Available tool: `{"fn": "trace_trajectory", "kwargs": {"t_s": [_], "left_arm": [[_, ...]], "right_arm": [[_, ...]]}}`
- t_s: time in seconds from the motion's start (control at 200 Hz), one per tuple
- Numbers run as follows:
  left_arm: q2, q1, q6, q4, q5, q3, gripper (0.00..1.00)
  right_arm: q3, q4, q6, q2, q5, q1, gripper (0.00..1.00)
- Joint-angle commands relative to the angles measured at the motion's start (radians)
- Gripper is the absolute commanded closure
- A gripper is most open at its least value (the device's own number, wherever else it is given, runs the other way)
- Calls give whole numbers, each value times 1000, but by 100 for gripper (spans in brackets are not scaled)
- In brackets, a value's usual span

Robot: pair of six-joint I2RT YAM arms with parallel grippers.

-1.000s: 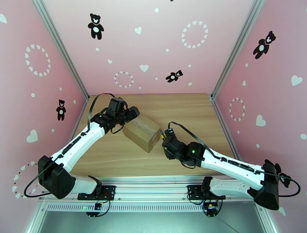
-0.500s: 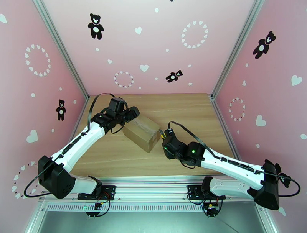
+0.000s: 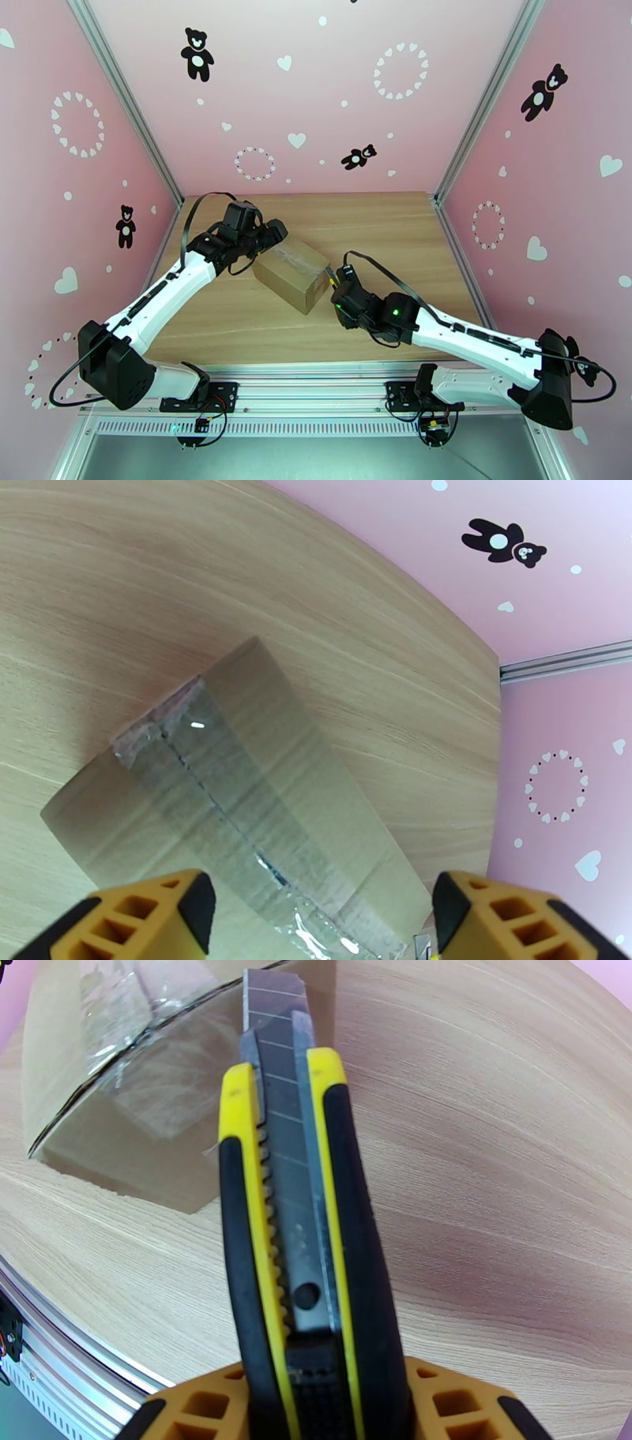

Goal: Unpack the express box

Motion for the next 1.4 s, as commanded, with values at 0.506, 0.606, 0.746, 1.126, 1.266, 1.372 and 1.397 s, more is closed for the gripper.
{"fn": "trace_trajectory", "kwargs": {"t_s": [0.506,0.606,0.746,1.126,1.266,1.372,1.397], "left_arm": [[-14,-6,-10,21,-10,-8,21],[-15,-5,-9,19,-11,-8,22],[-17,-5,-11,20,-10,-9,22],[-14,-5,-12,20,-10,-7,22],[-13,-4,-12,20,-9,-6,22],[-14,-4,-10,19,-10,-4,22],[-13,-4,-10,17,-10,-6,22]], "right_arm": [[41,-50,41,-2,61,31,100],[43,-47,39,2,60,30,100],[44,-44,35,6,62,31,100],[45,-53,38,24,62,31,100],[47,-57,39,26,65,31,100],[48,-58,38,28,70,31,100],[49,-60,38,27,71,30,100]]}}
